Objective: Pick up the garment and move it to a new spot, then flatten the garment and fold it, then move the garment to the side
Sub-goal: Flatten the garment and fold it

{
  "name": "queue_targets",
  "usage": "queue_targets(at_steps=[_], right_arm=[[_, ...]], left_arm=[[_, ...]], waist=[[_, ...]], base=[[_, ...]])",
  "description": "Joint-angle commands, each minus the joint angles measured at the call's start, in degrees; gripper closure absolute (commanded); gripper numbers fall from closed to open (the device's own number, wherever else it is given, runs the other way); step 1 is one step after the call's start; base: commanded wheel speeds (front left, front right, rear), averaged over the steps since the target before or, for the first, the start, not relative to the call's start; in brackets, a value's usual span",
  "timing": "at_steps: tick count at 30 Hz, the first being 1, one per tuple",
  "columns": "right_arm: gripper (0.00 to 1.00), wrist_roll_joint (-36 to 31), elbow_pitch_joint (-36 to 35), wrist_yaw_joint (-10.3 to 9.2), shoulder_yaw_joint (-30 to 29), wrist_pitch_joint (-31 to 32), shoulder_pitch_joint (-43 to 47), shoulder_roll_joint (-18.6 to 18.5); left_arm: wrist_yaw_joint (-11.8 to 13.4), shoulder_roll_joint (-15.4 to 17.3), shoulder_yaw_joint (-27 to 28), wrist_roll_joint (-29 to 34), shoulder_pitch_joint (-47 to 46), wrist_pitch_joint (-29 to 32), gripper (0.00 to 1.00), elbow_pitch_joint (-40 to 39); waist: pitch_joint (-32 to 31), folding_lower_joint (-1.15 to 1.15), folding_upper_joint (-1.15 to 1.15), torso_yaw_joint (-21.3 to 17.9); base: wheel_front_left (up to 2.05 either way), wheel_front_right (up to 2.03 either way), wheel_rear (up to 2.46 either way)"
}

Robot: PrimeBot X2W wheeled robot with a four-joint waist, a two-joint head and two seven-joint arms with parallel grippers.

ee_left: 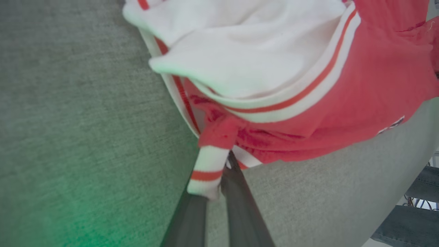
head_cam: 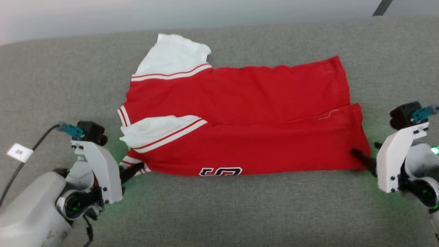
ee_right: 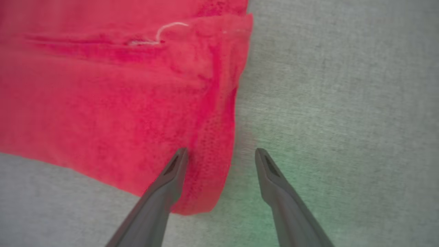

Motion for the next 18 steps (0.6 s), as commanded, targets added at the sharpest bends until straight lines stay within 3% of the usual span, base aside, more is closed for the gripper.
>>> queue_targets(at_steps=[1, 6, 7, 8, 9, 10, 18], right_arm=[[0.0, -1.0, 0.7, -0.07, -0.1, 0.2, -0.5, -0.1], [0.0, -1.1, 6.1, -0.02, 1.2, 2.3, -0.6, 1.6], [0.06, -0.9, 6.6, -0.02, 2.1, 3.0, -0.1, 1.6], [0.4, -0.5, 6.9, 0.0, 2.7, 3.4, 0.4, 1.6], [0.62, -0.4, 7.1, 0.0, 3.0, 3.4, 0.5, 1.6], [1.0, -0.2, 7.2, 0.0, 3.1, 3.0, 0.7, 1.5], [1.0, 1.4, 6.1, -0.07, 1.4, -1.3, 2.7, -0.7]], left_arm=[[0.1, -1.7, -1.4, -0.1, 0.4, 0.1, 1.0, 0.0], [0.1, -2.3, -3.3, -0.3, 0.4, -1.2, 1.0, 0.0], [0.1, -2.2, -3.7, -0.4, 0.5, -1.4, 1.0, 0.1], [0.1, -2.2, -4.0, -0.6, 0.5, -1.5, 1.0, 0.2], [0.1, -2.1, -4.2, -0.8, 0.6, -1.8, 1.0, 0.3], [0.1, -2.1, -4.5, -0.9, 0.6, -2.1, 1.0, 0.3], [0.1, -0.7, -5.3, -1.9, 1.7, -5.7, 1.0, -0.2]], waist=[[1.0, 0.0, 0.0, 0.5], [1.1, 0.0, 0.0, 1.8], [0.9, 0.0, 0.0, 2.0], [0.8, 0.0, 0.0, 2.0], [0.7, 0.0, 0.0, 2.1], [0.6, 0.0, 0.0, 2.1], [-2.4, 0.0, 0.0, 2.3]], base=[[0.0, 0.0, 0.0], [0.0, 0.0, 0.0], [0.0, 0.0, 0.0], [0.0, 0.0, 0.0], [0.0, 0.0, 0.0], [0.0, 0.0, 0.0], [0.0, 0.0, 0.0]])
